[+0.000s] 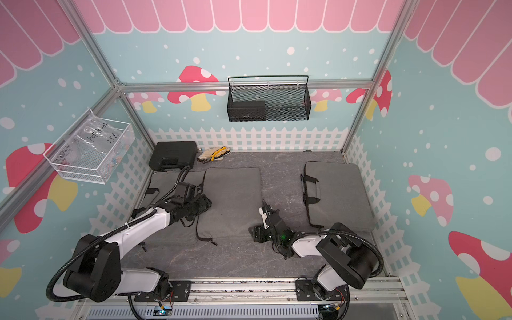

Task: Put the mouse into the laptop bag
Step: Adjust the zippered laptop bag at the center of the board.

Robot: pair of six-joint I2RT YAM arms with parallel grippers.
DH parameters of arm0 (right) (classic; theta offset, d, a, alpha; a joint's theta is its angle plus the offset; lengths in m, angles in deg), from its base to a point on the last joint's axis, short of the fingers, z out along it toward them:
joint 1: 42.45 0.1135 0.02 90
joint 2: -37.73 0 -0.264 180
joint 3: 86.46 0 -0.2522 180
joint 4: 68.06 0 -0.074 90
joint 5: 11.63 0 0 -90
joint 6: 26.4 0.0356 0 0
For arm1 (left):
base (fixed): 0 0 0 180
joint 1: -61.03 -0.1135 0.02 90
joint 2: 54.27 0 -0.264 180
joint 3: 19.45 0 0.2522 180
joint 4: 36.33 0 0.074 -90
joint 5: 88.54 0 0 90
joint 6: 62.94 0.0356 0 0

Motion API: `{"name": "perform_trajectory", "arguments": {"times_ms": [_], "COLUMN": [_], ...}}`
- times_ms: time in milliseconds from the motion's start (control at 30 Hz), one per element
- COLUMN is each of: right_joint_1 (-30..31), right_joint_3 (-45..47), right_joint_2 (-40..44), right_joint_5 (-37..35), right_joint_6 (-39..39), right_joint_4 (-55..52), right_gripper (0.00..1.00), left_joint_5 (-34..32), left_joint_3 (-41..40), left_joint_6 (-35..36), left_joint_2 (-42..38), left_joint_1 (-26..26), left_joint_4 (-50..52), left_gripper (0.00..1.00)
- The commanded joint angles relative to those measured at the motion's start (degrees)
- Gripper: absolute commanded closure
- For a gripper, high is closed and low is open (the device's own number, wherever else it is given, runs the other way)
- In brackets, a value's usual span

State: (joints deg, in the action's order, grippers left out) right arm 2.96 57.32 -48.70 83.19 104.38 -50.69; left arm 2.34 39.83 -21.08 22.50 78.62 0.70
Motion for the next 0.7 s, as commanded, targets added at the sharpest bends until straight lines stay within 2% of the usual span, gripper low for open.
{"name": "perform_trajectory", "arguments": {"times_ms": [0, 133, 267, 433, 533, 667], "right_joint_1": [1.2, 1.4, 1.4, 1.1, -0.1, -5.1], "right_joint_3": [-2.1, -1.9, -1.6, -0.2, 1.1, 2.6], "right_joint_2": [-2.1, -0.4, 5.0, 14.8, 21.1, 30.7], "right_joint_5": [0.6, -0.8, -3.6, -9.7, -12.3, -12.5], "right_joint_6": [0.7, 0.5, -0.5, -2.0, -3.0, -4.3], "right_joint_4": [1.2, 0.4, -3.9, -11.2, -15.7, -21.5], "right_gripper": [0.25, 0.21, 0.16, 0.10, 0.07, 0.07], "left_joint_5": [-4.5, -6.4, -5.0, 2.5, 4.7, 0.6], "left_joint_3": [1.7, -1.7, -4.6, -8.5, -10.5, -12.0], "left_joint_6": [0.9, -0.9, -0.7, 0.8, -0.6, -2.8], "left_joint_2": [-4.9, -12.8, -20.2, -27.0, -29.7, -30.8], "left_joint_1": [-0.2, -0.2, 0.0, 1.6, 5.0, 15.5], "left_joint_4": [5.1, 4.0, 3.0, -2.9, -6.9, -12.6], "left_gripper": [0.22, 0.22, 0.22, 0.22, 0.20, 0.20]}}
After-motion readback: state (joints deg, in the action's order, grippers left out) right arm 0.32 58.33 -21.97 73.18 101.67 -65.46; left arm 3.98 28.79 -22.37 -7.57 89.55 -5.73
